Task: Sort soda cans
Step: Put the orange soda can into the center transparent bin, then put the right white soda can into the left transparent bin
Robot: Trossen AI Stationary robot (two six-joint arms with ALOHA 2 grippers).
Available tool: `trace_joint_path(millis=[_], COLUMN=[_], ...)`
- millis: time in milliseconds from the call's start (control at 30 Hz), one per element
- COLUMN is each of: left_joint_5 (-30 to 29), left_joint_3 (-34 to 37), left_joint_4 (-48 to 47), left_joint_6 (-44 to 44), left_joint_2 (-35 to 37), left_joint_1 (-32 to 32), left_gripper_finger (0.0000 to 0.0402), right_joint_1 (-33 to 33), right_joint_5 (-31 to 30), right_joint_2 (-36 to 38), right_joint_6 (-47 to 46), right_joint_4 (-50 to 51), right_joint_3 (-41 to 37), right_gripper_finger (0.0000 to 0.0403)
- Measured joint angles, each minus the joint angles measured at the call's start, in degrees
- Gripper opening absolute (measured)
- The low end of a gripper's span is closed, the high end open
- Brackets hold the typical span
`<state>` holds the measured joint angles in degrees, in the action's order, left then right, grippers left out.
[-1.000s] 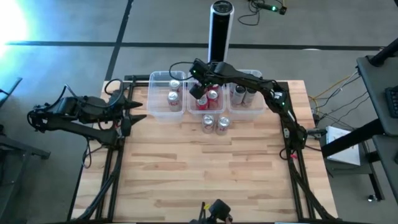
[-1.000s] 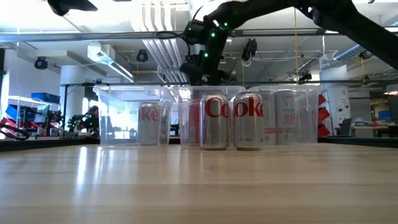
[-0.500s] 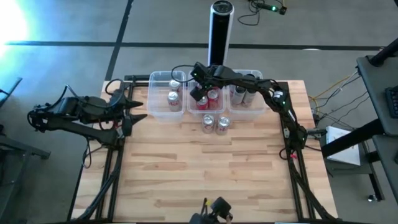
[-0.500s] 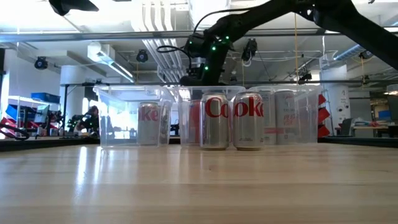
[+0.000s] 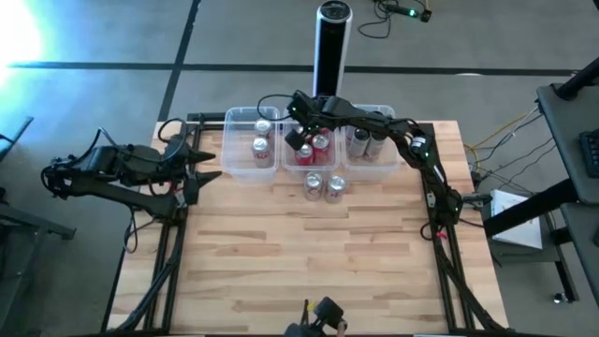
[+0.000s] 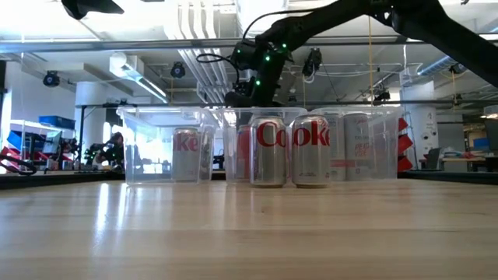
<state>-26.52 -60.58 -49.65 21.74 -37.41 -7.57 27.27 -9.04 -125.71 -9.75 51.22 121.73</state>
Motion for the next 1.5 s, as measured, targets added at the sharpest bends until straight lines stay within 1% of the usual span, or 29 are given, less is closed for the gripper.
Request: trace_joint_path(millis=[167, 233, 367, 433, 500, 600, 767, 867, 967, 1067, 1167, 1300, 1400, 1500], left_joint_5=[0.0, 0.0, 0.0, 0.0, 0.1, 0.1, 0.1, 0.1, 0.8, 3.9, 6.7, 6.4, 6.0, 6.0], left_joint_3=[0.0, 0.0, 0.0, 0.0, 0.0, 0.0, 0.0, 0.0, 0.0, 0.0, 0.0, 0.4, 0.8, 1.8], left_joint_4=[0.0, 0.0, 0.0, 0.0, -0.1, -0.1, -0.1, -0.1, -0.1, -0.1, 0.4, 1.2, 3.1, 6.7], left_joint_6=[0.2, 0.2, 0.2, 0.4, 0.7, 0.7, 0.7, 0.9, 1.5, 0.9, -0.1, -1.5, -3.2, -6.0], left_joint_2=[0.0, 0.0, 0.0, 0.0, 0.0, 0.0, 0.0, 0.1, 0.0, -0.1, -0.3, -0.8, -1.6, -1.7], left_joint_1=[0.0, 0.0, 0.0, 0.0, 0.0, 0.0, 0.0, 0.0, 0.0, 0.0, 0.0, 0.0, 0.0, 0.0], left_gripper_finger=[0.0258, 0.0258, 0.0258, 0.0258, 0.0258, 0.0258, 0.0258, 0.0258, 0.0258, 0.0258, 0.0258, 0.0258, 0.0258, 0.0258], right_joint_1=[-0.8, -0.8, -0.7, -0.5, -0.5, -0.8, -0.9, -1.3, -1.7, -3.0, -6.7, -15.5, -22.3, -27.9], right_joint_5=[-0.1, -1.1, -11.8, -13.1, -12.5, -9.9, -4.3, -4.0, -4.2, -3.2, -1.4, -1.2, -3.1, -6.5], right_joint_2=[0.0, 0.1, 0.1, 0.1, 0.1, 0.0, -0.7, -0.6, 0.5, 3.5, 7.7, 12.7, 15.9, 18.6], right_joint_6=[0.6, 0.8, 1.9, 1.9, 1.8, 1.5, 0.4, 1.2, 1.5, 1.2, 0.0, 3.2, 1.4, -3.0], right_joint_4=[0.7, 0.7, 1.0, 0.8, -0.3, -1.7, -2.3, -2.1, 1.0, 7.0, 13.1, 19.3, 22.2, 24.4], right_joint_3=[5.8, 7.2, 6.8, 6.1, 5.2, 3.6, 3.2, 3.2, 4.1, 5.6, 5.8, 4.7, 3.6, 0.7], right_gripper_finger=[0.036, 0.0361, 0.0361, 0.0361, 0.0361, 0.0361, 0.0361, 0.0361, 0.0361, 0.0361, 0.0361, 0.0361, 0.0361, 0.0361])
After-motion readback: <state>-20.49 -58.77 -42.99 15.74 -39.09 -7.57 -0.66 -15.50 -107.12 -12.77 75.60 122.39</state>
